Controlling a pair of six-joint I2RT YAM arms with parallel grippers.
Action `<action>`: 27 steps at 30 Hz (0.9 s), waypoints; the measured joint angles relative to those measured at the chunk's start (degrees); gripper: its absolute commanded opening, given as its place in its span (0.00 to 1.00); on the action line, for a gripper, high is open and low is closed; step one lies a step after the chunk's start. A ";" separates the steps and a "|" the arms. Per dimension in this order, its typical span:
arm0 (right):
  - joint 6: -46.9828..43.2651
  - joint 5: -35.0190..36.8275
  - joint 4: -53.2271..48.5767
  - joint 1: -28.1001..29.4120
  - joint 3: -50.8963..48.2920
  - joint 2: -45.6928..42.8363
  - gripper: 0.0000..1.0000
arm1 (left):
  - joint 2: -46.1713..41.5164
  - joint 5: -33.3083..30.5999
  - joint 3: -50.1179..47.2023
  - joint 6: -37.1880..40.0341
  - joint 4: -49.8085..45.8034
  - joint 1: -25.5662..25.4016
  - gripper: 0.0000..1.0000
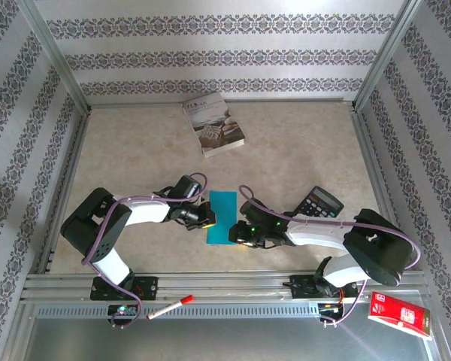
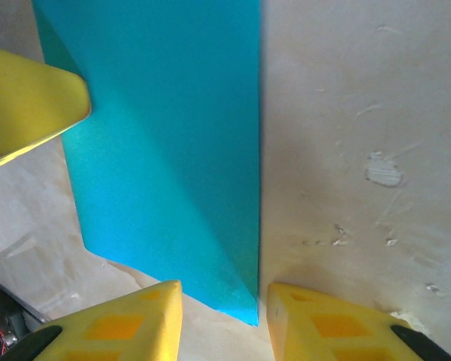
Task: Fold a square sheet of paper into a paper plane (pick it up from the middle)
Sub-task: Fold the triangle a second time at the center of the table.
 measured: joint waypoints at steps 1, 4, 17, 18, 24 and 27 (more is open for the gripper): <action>0.00 0.00 0.00 0.00 0.02 0.00 0.35 | 0.00 0.00 0.00 0.09 0.00 0.00 0.00; 0.04 -0.02 0.00 0.00 0.02 0.00 0.34 | 0.00 0.00 0.00 0.15 0.00 0.00 0.00; 0.17 0.02 -0.04 0.00 0.02 -0.02 0.30 | 0.00 0.00 0.00 0.55 -0.02 0.00 0.00; 0.17 0.02 -0.02 0.00 0.02 -0.02 0.30 | 0.00 0.00 0.00 0.59 -0.02 0.00 0.00; 0.17 -0.02 0.35 0.11 0.02 0.02 0.28 | 0.00 0.00 0.00 0.81 0.00 0.00 0.00; 0.20 -0.35 2.36 0.76 0.02 0.63 0.28 | 0.00 0.00 0.00 0.85 -0.02 0.00 0.00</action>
